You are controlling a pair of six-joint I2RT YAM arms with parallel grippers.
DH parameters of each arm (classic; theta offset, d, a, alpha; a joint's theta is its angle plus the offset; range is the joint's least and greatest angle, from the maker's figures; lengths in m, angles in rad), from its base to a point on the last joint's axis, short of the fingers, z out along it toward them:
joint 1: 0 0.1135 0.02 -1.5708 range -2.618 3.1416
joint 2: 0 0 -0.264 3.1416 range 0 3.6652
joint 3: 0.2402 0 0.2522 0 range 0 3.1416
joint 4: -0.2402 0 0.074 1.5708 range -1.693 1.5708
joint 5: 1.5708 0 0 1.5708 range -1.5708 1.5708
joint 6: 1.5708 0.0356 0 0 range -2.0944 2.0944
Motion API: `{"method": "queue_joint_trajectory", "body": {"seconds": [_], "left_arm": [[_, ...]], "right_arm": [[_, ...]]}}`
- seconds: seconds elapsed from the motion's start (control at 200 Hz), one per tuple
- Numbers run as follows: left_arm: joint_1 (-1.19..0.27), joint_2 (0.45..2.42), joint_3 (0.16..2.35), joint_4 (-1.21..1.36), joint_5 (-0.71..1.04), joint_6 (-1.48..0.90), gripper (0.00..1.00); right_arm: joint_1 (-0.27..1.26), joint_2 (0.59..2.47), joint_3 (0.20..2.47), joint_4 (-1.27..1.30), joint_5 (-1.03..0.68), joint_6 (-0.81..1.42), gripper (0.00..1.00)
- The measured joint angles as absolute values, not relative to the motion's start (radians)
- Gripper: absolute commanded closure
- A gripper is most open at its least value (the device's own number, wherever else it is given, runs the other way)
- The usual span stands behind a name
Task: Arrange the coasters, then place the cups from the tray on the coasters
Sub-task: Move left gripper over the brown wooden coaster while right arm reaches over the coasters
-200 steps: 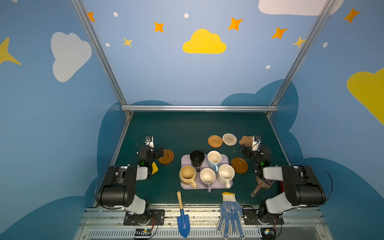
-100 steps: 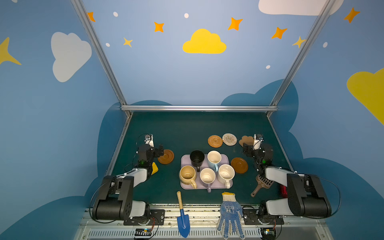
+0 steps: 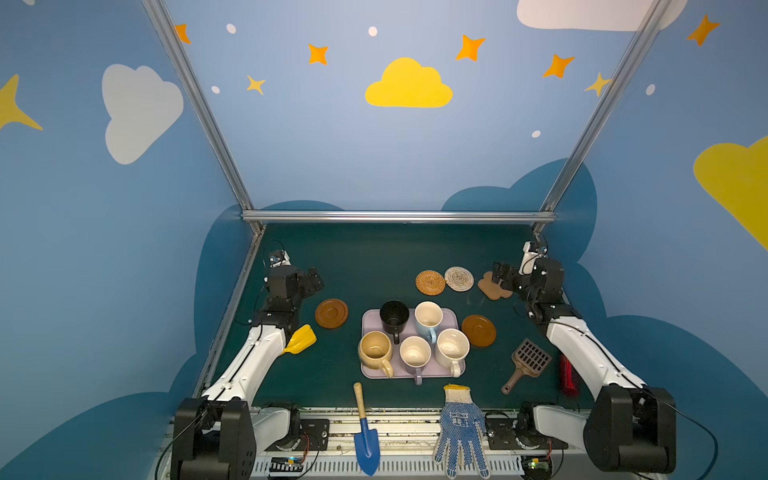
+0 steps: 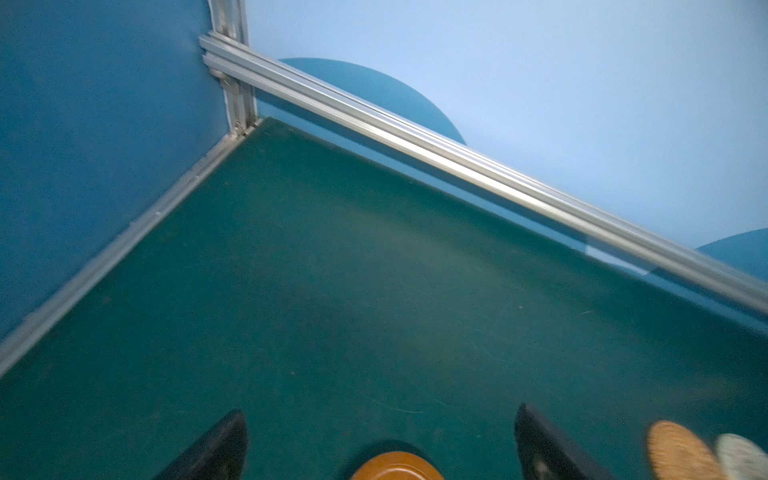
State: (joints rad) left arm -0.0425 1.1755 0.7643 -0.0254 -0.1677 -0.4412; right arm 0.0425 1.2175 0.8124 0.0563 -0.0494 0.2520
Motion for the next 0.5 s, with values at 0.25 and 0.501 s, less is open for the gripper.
{"method": "queue_joint_trajectory", "body": {"seconds": [0.25, 0.501], "left_arm": [[-0.085, 1.268, 0.948, -0.330, 0.027, -0.546, 0.02], [-0.178, 1.405, 0.967, -0.495, 0.061, -0.539, 0.10]], "right_arm": [[0.053, 1.248, 0.939, -0.099, -0.193, 0.292, 0.07], [0.110, 1.364, 1.099, -0.263, -0.318, 0.288, 0.06]]}}
